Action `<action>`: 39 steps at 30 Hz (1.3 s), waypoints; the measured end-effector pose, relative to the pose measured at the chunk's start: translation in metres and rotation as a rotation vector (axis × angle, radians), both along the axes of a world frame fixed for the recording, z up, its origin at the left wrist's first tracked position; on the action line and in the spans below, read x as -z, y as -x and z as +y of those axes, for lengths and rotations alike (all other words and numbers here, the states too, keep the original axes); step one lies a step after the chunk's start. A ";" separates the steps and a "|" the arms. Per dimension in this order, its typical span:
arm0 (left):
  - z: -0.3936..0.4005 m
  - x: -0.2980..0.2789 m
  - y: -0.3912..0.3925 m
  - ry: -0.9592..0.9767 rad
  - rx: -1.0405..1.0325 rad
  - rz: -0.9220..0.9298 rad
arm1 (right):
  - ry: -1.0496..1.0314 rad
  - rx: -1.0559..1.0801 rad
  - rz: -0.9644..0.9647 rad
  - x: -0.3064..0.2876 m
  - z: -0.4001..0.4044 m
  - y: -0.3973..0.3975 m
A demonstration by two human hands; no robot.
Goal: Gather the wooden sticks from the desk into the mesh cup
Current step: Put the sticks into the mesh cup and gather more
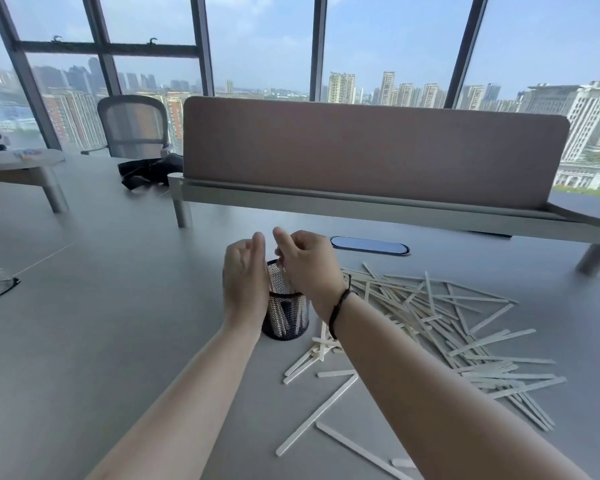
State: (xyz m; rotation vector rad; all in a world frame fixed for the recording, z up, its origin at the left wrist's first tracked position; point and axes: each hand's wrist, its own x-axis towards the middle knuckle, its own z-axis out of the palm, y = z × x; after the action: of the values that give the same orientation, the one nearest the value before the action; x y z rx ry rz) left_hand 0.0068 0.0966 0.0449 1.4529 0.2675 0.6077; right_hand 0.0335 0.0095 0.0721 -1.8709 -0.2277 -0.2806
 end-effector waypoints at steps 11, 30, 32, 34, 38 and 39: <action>-0.043 0.006 0.068 -1.123 0.050 -0.760 | -0.152 0.085 0.034 0.014 -0.100 0.026; -0.068 0.053 0.064 -1.517 0.866 0.012 | 0.785 0.014 -0.001 0.084 -0.209 0.101; -0.071 0.053 0.058 -1.495 0.818 0.013 | 0.777 0.005 0.001 0.083 -0.207 0.100; -0.075 0.054 0.051 -1.466 0.738 -0.018 | 0.745 0.014 0.007 0.082 -0.208 0.098; -0.079 0.061 0.037 -1.416 0.450 -0.181 | 0.706 0.036 0.012 0.081 -0.213 0.100; -0.080 0.062 0.033 -1.407 0.394 -0.205 | 0.685 0.027 0.026 0.078 -0.214 0.102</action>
State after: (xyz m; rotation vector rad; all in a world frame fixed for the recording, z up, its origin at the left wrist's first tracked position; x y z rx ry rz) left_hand -0.0266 0.0169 -0.0170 2.6478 -0.7671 0.6122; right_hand -0.0680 -0.2049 -0.0056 -2.5542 -0.3063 -0.2090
